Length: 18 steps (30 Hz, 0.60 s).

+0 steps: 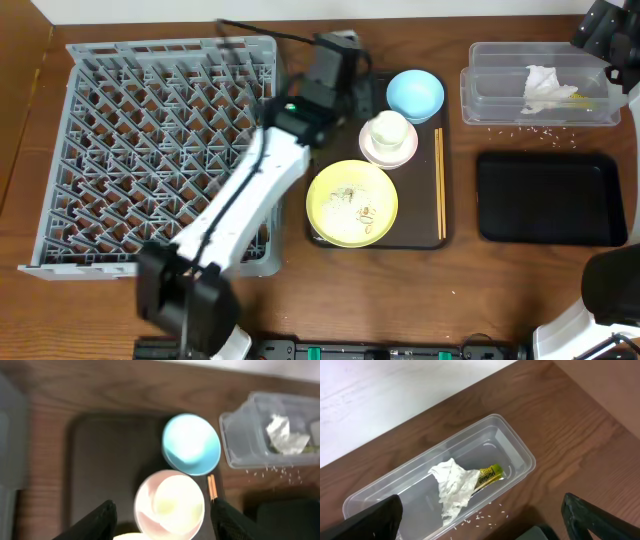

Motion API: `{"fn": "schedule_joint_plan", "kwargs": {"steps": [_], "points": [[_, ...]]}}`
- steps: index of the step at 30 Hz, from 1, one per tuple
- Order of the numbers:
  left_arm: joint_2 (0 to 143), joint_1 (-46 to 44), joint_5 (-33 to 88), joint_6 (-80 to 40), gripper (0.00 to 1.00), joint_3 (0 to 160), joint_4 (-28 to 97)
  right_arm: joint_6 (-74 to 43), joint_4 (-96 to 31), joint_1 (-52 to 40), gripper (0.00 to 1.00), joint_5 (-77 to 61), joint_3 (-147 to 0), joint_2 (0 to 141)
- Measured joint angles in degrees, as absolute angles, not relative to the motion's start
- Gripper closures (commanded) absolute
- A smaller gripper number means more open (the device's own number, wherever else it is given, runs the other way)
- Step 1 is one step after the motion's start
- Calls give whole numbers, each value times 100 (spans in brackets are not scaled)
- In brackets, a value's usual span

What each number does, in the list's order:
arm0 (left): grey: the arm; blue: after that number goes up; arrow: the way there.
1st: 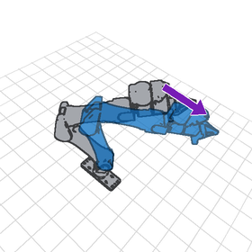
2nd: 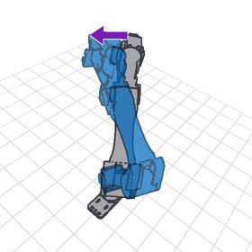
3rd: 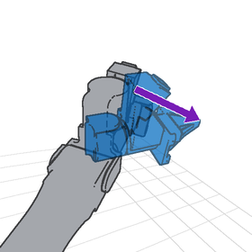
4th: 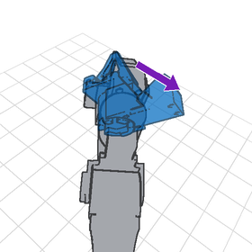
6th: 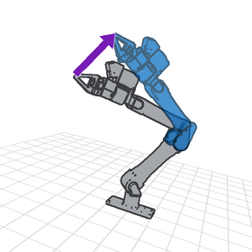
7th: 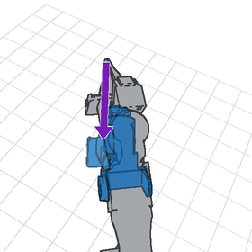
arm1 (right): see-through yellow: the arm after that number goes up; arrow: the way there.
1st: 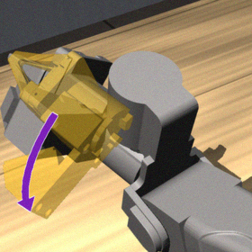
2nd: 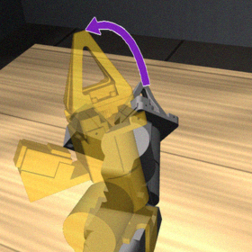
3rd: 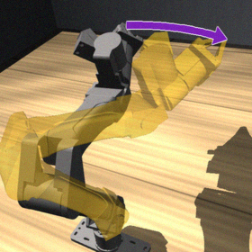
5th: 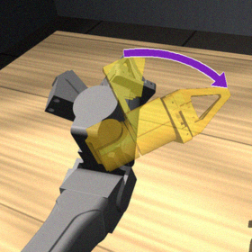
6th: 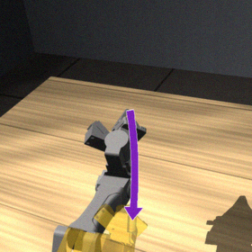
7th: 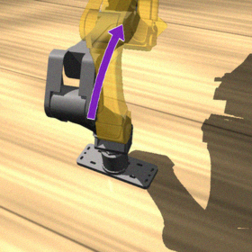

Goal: Sort waste into correct bins and load items into the dishwasher
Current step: 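Reach the left gripper to the pink cup on the saucer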

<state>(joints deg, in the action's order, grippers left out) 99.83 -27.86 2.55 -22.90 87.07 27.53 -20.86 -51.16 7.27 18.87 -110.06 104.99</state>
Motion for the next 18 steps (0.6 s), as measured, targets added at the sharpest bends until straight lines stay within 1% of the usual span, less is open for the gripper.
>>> {"fn": "schedule_joint_plan", "kwargs": {"steps": [4, 11, 14, 18], "points": [[10565, -3048, 403, -2110, 39, 8700, 2550, -2086, -5116, 727, 1, 1887, -11006, 10499], [10672, -3597, 1046, -812, 37, 8676, 2307, -2086, -5116, 727, 1, 1887, -11006, 10499], [10672, -3911, 976, -445, 37, 8676, 2344, -2086, -5116, 727, 1, 1887, -11006, 10499], [10713, -4163, 523, -233, 37, 8676, 2351, -2086, -5116, 727, 1, 1887, -11006, 10501]]}}
